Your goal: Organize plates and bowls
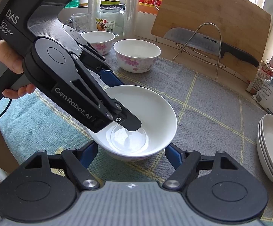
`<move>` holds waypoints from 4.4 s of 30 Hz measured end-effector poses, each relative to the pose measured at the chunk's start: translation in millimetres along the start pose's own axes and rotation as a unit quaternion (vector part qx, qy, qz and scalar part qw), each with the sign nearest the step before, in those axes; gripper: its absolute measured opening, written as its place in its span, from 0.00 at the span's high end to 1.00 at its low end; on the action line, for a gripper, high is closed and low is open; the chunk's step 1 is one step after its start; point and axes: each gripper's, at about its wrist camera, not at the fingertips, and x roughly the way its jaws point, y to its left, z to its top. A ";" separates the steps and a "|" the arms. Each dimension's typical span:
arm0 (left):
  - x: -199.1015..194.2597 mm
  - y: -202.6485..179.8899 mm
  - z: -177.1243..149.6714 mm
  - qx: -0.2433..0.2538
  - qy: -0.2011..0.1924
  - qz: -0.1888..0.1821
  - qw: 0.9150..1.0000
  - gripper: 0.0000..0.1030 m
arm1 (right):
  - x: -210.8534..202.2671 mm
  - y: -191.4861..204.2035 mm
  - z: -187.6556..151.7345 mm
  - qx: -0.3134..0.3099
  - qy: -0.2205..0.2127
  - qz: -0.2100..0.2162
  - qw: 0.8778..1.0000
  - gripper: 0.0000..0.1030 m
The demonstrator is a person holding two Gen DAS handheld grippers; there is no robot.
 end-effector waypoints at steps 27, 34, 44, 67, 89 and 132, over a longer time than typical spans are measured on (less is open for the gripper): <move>-57.3 25.0 -37.7 -0.101 -0.082 0.117 0.985 0.01 | -21.3 -21.4 8.8 0.043 -0.034 -0.003 0.998 0.00; -60.7 39.2 -51.5 -0.098 -0.064 0.128 0.985 0.01 | -19.5 -26.0 23.3 0.044 -0.038 -0.014 0.998 0.00; -59.6 48.3 -55.9 -0.096 -0.062 0.080 0.990 0.01 | -5.1 -18.8 55.1 0.036 -0.032 -0.012 0.999 0.00; -12.0 66.3 -18.8 -0.071 -0.101 0.235 0.964 0.01 | 60.6 -61.8 154.3 0.020 0.005 0.083 0.996 0.00; 14.4 89.0 -6.0 -0.084 -0.104 0.232 0.964 0.10 | 151.2 -80.1 198.9 0.028 0.053 0.150 0.987 0.10; -18.4 51.6 12.1 -0.057 -0.095 0.199 0.974 0.12 | 105.0 -75.6 186.3 0.061 0.046 0.176 0.981 0.23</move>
